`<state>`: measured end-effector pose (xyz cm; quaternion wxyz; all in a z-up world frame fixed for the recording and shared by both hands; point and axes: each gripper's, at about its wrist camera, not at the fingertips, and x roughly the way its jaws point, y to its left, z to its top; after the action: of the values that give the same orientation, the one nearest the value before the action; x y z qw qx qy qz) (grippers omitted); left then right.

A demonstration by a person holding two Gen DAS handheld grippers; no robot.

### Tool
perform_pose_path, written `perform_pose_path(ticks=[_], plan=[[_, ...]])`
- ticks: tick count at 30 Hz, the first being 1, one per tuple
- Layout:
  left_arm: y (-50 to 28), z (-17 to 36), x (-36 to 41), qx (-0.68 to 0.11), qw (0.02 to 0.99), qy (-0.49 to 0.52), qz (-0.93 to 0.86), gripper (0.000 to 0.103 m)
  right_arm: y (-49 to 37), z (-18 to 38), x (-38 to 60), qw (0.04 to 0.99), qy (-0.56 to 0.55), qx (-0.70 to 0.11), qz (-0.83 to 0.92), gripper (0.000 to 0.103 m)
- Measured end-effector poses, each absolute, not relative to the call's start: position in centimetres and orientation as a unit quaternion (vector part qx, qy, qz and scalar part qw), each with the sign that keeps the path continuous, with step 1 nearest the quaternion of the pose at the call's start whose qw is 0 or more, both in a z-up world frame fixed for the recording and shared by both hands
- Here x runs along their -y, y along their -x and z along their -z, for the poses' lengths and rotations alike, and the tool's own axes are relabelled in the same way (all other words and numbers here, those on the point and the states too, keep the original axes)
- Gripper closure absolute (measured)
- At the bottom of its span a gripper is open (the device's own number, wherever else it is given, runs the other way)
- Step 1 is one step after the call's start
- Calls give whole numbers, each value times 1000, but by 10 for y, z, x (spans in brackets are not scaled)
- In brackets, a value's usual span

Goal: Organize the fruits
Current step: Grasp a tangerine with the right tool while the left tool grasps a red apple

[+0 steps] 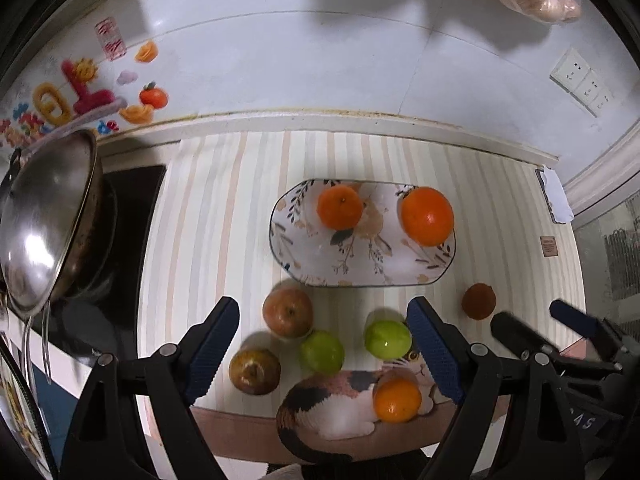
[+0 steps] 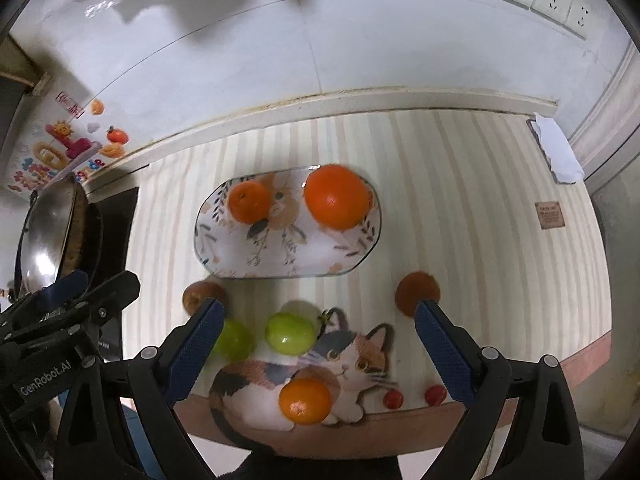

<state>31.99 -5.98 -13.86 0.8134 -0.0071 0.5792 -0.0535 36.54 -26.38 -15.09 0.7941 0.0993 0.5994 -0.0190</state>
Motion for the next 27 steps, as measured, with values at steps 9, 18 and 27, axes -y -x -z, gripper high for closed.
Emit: perform_pose_path(ticks=[9, 18, 27], plan=[[-300, 194, 20, -620, 785, 14, 14, 8, -338, 234, 252, 721, -131, -680, -4, 5], [-298, 271, 2, -689, 724, 17, -5, 8, -312, 342, 244, 624, -169, -763, -6, 5], [-312, 335, 2, -727, 687, 10, -12, 40, -305, 366, 230, 609, -156, -777, -13, 8]])
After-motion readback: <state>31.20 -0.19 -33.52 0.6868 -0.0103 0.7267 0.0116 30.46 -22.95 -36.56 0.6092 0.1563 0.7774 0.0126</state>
